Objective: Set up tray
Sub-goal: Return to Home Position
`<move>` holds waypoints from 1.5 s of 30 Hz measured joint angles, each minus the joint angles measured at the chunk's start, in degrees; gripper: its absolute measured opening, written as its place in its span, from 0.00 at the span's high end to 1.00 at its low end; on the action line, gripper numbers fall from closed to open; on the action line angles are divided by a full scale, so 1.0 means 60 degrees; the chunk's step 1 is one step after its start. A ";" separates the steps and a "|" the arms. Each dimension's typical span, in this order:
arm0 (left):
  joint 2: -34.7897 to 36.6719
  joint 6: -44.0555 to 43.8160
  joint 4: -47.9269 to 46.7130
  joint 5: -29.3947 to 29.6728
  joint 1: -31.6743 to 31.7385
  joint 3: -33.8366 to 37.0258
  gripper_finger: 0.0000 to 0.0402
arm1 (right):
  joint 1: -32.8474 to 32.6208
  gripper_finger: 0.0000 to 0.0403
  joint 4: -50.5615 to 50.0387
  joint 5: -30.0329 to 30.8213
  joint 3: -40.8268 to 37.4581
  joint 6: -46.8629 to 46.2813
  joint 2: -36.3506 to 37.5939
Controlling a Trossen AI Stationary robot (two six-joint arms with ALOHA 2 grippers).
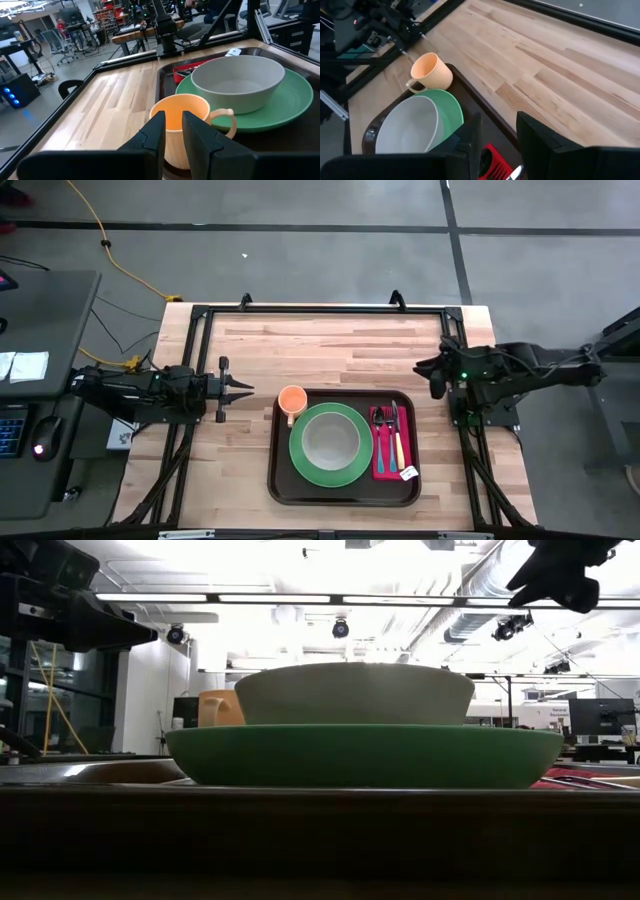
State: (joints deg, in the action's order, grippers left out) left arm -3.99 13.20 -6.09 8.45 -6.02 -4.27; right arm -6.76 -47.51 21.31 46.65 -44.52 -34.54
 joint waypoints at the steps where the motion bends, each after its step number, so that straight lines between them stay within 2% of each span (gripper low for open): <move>1: -0.0001 -0.0001 0.0000 0.0000 0.0001 0.0000 0.76 | 0.0000 0.76 -0.0102 -0.0001 0.0000 0.0006 0.0131; 6: 0.0000 -0.0001 0.0004 0.0000 0.0003 0.0000 0.76 | 0.0000 0.76 -0.0773 0.0001 0.0000 -0.0045 0.0792; 20: -0.0004 -0.0001 0.0156 0.0004 -0.0001 -0.0004 0.76 | -0.0004 0.75 -0.1311 0.0038 0.0000 0.0468 0.2424; 32: -0.0004 -0.0001 0.0364 0.0007 0.0000 -0.0018 0.76 | -0.0004 0.75 -0.1806 0.0100 0.0007 0.0553 0.3338; 41: -0.0004 0.0003 0.0357 0.0011 0.0002 -0.0018 0.76 | -0.0004 0.75 -0.1692 0.0255 -0.0043 0.0846 0.3730; 45: -0.0004 0.0003 0.0361 0.0025 -0.0001 -0.0018 0.76 | -0.0004 0.75 -0.1186 0.0302 -0.0612 0.1010 0.4052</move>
State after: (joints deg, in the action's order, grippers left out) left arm -4.01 13.21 -3.92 8.60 -6.02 -4.38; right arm -6.79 -54.63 23.13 42.98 -38.46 -10.23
